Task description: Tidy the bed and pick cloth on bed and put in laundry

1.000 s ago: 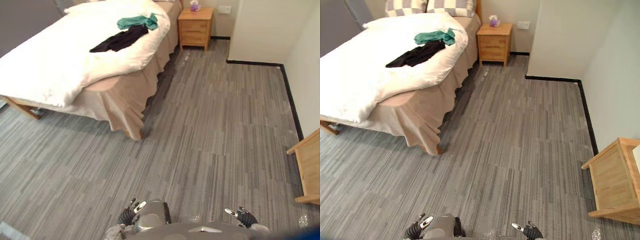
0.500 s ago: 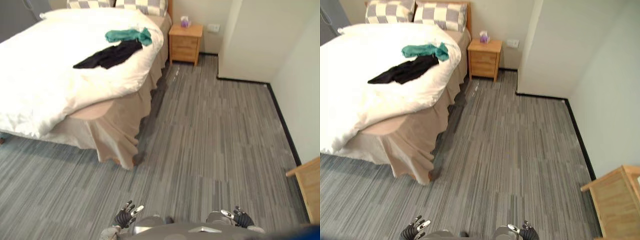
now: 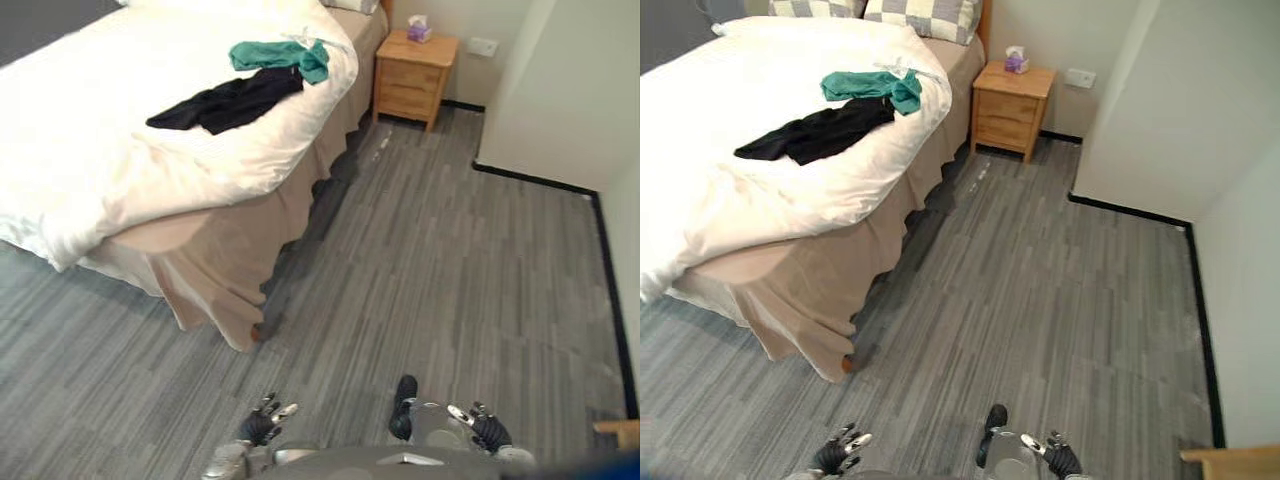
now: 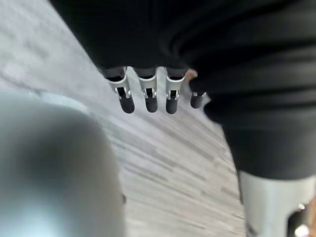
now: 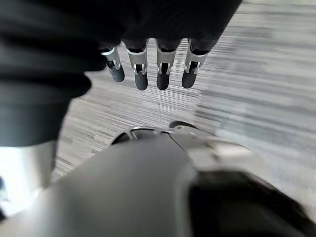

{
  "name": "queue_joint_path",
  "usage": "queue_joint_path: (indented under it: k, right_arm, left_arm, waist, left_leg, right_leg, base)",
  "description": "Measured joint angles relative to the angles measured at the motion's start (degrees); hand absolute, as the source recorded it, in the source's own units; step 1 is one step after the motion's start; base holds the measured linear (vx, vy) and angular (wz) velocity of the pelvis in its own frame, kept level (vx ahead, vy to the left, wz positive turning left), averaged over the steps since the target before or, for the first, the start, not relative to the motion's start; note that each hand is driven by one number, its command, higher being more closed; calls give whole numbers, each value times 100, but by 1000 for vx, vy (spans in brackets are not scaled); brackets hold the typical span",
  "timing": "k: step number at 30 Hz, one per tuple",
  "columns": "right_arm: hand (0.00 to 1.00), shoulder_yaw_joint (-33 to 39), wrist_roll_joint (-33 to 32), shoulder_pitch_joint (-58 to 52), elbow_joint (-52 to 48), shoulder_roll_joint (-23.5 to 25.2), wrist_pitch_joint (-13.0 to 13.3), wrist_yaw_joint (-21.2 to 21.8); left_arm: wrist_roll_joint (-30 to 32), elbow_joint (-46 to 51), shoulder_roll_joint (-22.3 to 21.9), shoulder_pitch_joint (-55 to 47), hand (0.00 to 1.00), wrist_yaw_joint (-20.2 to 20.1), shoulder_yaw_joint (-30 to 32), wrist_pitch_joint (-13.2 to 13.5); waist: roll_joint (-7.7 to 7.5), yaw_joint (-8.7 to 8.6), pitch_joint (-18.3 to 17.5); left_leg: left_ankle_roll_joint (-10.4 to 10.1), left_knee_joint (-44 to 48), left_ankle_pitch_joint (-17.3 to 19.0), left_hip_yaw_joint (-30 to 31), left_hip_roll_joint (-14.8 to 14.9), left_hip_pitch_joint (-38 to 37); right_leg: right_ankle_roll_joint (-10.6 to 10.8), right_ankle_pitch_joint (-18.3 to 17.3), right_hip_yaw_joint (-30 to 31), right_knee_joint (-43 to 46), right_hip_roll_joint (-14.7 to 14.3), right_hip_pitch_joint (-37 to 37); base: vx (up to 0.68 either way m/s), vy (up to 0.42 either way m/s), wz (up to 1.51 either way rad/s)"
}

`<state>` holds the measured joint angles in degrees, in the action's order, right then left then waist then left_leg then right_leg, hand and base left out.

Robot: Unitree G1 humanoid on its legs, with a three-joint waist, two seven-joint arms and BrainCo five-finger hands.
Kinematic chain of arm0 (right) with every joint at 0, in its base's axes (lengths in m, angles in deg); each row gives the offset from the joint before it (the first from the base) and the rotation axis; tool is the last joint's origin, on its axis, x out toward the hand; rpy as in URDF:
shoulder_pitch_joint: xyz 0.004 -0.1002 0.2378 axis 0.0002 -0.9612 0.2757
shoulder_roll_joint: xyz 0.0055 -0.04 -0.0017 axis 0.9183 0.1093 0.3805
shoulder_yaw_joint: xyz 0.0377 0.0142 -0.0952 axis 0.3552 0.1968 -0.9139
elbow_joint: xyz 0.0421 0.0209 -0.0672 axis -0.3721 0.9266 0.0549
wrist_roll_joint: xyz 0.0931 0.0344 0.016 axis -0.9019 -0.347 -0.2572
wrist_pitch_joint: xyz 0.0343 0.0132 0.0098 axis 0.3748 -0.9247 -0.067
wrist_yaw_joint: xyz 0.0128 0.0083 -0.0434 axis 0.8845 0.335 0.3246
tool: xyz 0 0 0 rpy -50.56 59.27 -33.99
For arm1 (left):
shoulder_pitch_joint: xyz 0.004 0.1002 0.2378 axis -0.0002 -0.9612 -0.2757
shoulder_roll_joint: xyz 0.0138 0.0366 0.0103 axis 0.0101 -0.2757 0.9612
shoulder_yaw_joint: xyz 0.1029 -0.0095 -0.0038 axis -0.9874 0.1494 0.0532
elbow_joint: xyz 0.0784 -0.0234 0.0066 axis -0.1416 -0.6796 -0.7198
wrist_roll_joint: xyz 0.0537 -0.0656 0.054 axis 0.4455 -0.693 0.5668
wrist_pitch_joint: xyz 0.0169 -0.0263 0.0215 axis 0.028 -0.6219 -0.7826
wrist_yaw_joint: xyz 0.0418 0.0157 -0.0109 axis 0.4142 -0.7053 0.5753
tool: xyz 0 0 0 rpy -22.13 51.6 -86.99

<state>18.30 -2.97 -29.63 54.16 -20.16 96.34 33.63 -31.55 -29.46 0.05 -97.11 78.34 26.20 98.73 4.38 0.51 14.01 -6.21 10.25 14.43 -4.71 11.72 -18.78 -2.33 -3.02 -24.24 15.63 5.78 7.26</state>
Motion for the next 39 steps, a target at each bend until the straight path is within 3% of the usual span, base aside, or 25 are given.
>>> queue_joint_path:
  k: [1, 4, 5, 6, 8, 9, 11, 12, 14, 15, 16, 18, 21, 22, 26, 28, 29, 30, 32, 35, 39]
  right_arm:
    - [0, -32, 0, -3, 8, -5, -1, 2]
    - [0, -313, 76, 100, 210, -134, -69, 43]
    - [0, -497, 134, 110, 210, -198, -78, 88]
    - [0, -596, 172, 162, 202, -223, -82, 123]
    - [0, -597, 171, 167, 236, -224, -168, 152]
    - [0, -598, 171, 174, 245, -211, -253, 163]
    - [0, -598, 175, 197, 201, -204, -294, 183]
    - [0, -592, 186, 206, 144, -188, -307, 219]
    - [0, -495, 236, 179, 139, -167, -311, 295]
    - [0, -447, 238, 159, 134, -164, -309, 327]
    - [0, -375, 287, 95, 123, -145, -286, 342]
    - [0, -342, 392, 25, 115, -26, -203, 345]
    - [0, -149, 627, 32, 90, 213, -72, 336]
    - [0, -147, 637, 29, 89, 230, -72, 334]
    - [0, -161, 738, 20, 66, 267, -137, 266]
    - [0, -55, 724, -7, 43, 253, -194, 176]
    - [0, 132, 714, -41, 41, 239, -225, 104]
    - [0, 231, 712, -113, 37, 272, -265, 66]
    - [0, 335, 659, -169, -66, 393, -270, 16]
    - [0, 331, 391, -241, -127, 410, -235, -59]
    - [0, 214, -66, -245, -120, 337, -241, -60]
  left_arm:
    - [-1, 0, -31, -1, 0, 2, 18, 4]
    - [-123, 10, -106, -39, 0, -11, 252, 126]
    - [-137, 15, -162, -83, 0, -16, 303, 206]
    - [-175, 106, -159, -104, 0, -36, 397, 363]
    - [-250, 187, -190, -67, 0, -91, 429, 463]
    - [-255, 234, -176, -78, 0, -129, 428, 490]
    - [-357, 229, -175, -75, 0, -189, 430, 494]
    - [-369, 227, -149, -66, 0, -222, 426, 494]
    - [-395, 223, -154, -55, 0, -228, 419, 481]
    - [-464, 220, -156, -50, 0, -221, 409, 464]
    - [-513, 215, -172, -47, 0, -200, 398, 430]
    - [-583, 206, -81, -28, 0, -185, 376, 338]
    - [-705, 208, 113, -5, 0, -54, 369, 187]
    - [-705, 206, 127, -5, 0, -21, 368, 157]
    - [-813, 195, 99, -18, 0, 230, 364, -15]
    - [-798, 137, 65, -25, 0, 305, 337, -41]
    - [-797, 80, 37, -26, 0, 314, 259, -48]
    - [-791, 90, 93, -27, 0, 326, 243, -33]
    - [-788, 91, 243, -23, 0, 433, 122, -42]
    - [-793, 97, 281, -15, 0, 517, 12, -42]
    - [-788, 97, 278, 10, 0, 518, -35, -128]
  waist:
    - [-24, -2, 0]
    - [20, 59, -47]
    - [65, 101, -78]
    - [57, 155, -72]
    - [32, 229, -45]
    - [7, 282, -34]
    - [-20, 323, -36]
    - [-52, 320, -22]
    - [-65, 281, -21]
    - [-63, 232, -25]
    - [-51, 202, -33]
    - [-208, 209, -162]
    - [-462, 216, -254]
    - [-482, 219, -264]
    - [-526, 283, -358]
    - [-498, 212, -385]
    - [-366, 210, -443]
    - [-472, 228, -398]
    - [-568, 176, -370]
    - [-575, 189, -356]
    - [-513, 155, -320]
  left_leg:
    - [40, 158, -71, 66, 37, 45]
    - [54, 2396, -593, 493, 279, 1042]
    - [4, 3301, -1259, 604, 385, 1562]
    - [46, 4202, -1342, 571, 482, 2035]
    - [65, 4800, -875, 377, 478, 2435]
    - [63, 4509, -520, 82, 403, 2520]
    - [75, 3639, -319, -341, 270, 2484]
    - [82, 2736, -303, -742, 103, 2460]
    - [242, 1268, -627, -1528, -198, 2358]
    - [313, 766, -954, -1898, -292, 2296]
    - [563, 306, -1378, -2394, -376, 2229]
    - [835, -168, -1473, -2798, -680, 2066]
    - [864, -468, -1504, -3201, -1006, 2063]
    - [864, -528, -1503, -3226, -1060, 2025]
    - [862, -963, -1497, -2919, -1391, 1748]
    - [860, -1141, -1360, -2646, -1437, 1617]
    - [986, -1306, -1172, -2398, -1447, 1444]
    - [1038, -1378, -1146, -2038, -1585, 1250]
    - [1142, -1306, -1103, -1480, -1682, 1138]
    - [1129, -1257, -1067, -655, -1673, 975]
    - [935, -1204, -1007, 226, -1532, 862]
  right_leg:
    - [-13, -87, -28, 21, -32, -60]
    - [-89, -241, -52, -449, -402, -504]
    - [-78, -233, -49, -968, -624, -833]
    - [-53, -205, -29, -1301, -728, -1075]
    - [52, -138, -33, -1439, -741, -1323]
    - [104, -105, -47, -1540, -716, -1555]
    - [43, -123, -68, -1594, -643, -1696]
    - [-50, -112, -132, -1633, -550, -1760]
    - [-19, -130, -353, -1675, -379, -1893]
    - [54, -173, -482, -1675, -321, -2001]
    - [193, -259, -676, -1665, -270, -2124]
    - [367, -349, -985, -1648, -92, -2183]
    - [574, -478, -1515, -1490, 146, -2244]
    - [590, -486, -1602, -1455, 177, -2286]
    - [750, -440, -1777, -1242, 288, -2584]
    - [987, -593, -1853, -366, 469, -2483]
    - [953, -733, -1792, 801, 759, -2242]
    - [802, -688, -1496, 2064, 1159, -1916]
    - [814, -1063, -1149, 2905, 1382, -1633]
    - [863, -1473, -733, 2698, 1240, -1292]
    - [910, -1471, 47, 1253, 781, -949]
  base:
    - [282, -336, 18]
    - [204, -269, -10]
    - [226, -183, -28]
    - [231, -171, -29]
    - [215, -139, -24]
    - [190, -113, -24]
    - [210, -29, -20]
    - [276, 35, 5]
    - [268, 74, 39]
    - [347, 141, 75]
    - [307, 144, 81]
    - [303, 187, 90]
    - [167, 130, 80]
    - [134, 110, 76]
    - [95, 56, 67]
    - [98, 43, 110]
    - [121, 61, 128]
    - [181, 42, 139]
    - [238, -49, 157]
    - [222, -51, 143]
    - [224, -111, 127]
